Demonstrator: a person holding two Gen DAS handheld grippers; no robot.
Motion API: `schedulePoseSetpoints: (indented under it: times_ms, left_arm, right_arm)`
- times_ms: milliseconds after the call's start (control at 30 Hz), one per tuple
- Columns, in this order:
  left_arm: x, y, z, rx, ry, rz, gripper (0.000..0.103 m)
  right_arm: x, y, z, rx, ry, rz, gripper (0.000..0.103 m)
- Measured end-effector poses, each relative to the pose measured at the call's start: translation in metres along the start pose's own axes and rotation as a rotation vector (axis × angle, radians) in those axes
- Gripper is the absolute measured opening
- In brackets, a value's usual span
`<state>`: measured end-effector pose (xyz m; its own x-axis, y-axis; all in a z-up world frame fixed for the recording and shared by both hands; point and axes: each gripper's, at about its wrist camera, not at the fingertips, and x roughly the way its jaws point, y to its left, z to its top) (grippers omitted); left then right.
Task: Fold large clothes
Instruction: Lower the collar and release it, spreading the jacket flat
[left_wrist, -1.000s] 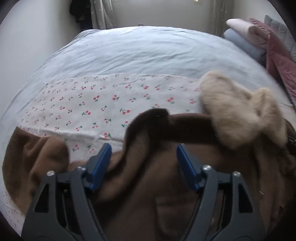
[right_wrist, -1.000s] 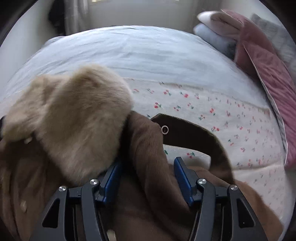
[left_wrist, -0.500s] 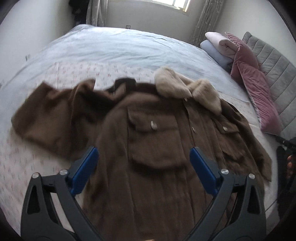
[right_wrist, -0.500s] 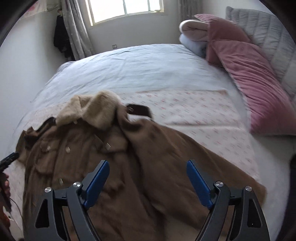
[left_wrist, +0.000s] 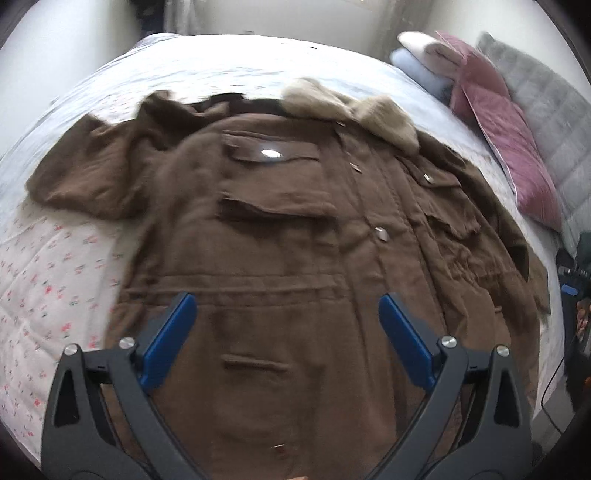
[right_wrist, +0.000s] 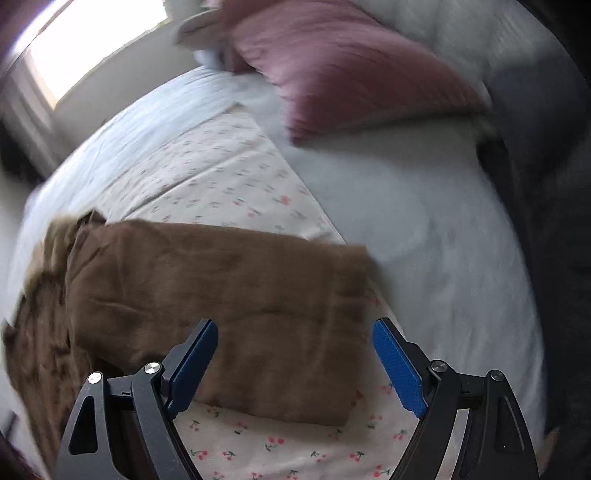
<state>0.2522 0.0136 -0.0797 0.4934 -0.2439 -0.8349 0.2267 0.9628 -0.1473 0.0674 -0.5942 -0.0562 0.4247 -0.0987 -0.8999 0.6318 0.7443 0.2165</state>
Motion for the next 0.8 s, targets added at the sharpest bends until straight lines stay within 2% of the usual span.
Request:
schedulePoseSetpoints:
  times_ms: [133, 300, 367, 433, 467, 500, 533, 600, 633, 733, 800]
  left_arm:
    - [0.022, -0.040, -0.002, 0.084, 0.039, -0.033, 0.099]
    - [0.041, -0.068, -0.011, 0.128, 0.086, -0.071, 0.099]
    - [0.045, -0.076, -0.013, 0.130, 0.099, -0.083, 0.099]
    - [0.047, -0.081, -0.013, 0.127, 0.100, -0.100, 0.099]
    - [0.048, -0.083, -0.012, 0.127, 0.097, -0.104, 0.099]
    - [0.049, -0.086, -0.011, 0.127, 0.092, -0.107, 0.099]
    - [0.050, -0.088, -0.009, 0.125, 0.089, -0.108, 0.099]
    - [0.053, -0.091, -0.006, 0.120, 0.086, -0.116, 0.099]
    - [0.054, -0.092, -0.005, 0.120, 0.088, -0.120, 0.099]
    - [0.058, -0.095, -0.004, 0.132, 0.096, -0.127, 0.099]
    - [0.061, -0.096, -0.005, 0.141, 0.101, -0.118, 0.099]
  right_arm:
    - [0.017, -0.024, -0.020, 0.085, 0.112, 0.065, 0.087]
    - [0.043, -0.033, -0.033, 0.119, 0.165, 0.083, 0.087]
    - [0.046, -0.027, -0.028, 0.120, 0.110, 0.075, 0.086]
    - [0.047, -0.019, -0.018, 0.131, 0.038, 0.071, 0.076]
    - [0.048, -0.016, -0.015, 0.135, 0.015, 0.051, 0.058]
    - [0.049, -0.011, -0.010, 0.125, -0.007, 0.002, 0.029]
    - [0.050, -0.006, -0.005, 0.106, -0.017, -0.057, 0.018]
    - [0.043, 0.004, 0.003, 0.068, -0.064, -0.111, 0.009]
    - [0.034, 0.012, 0.009, 0.030, -0.112, -0.146, 0.009]
    - [-0.009, 0.030, 0.031, -0.126, -0.318, -0.318, 0.007]
    - [-0.023, 0.026, 0.050, -0.130, -0.390, -0.436, 0.007]
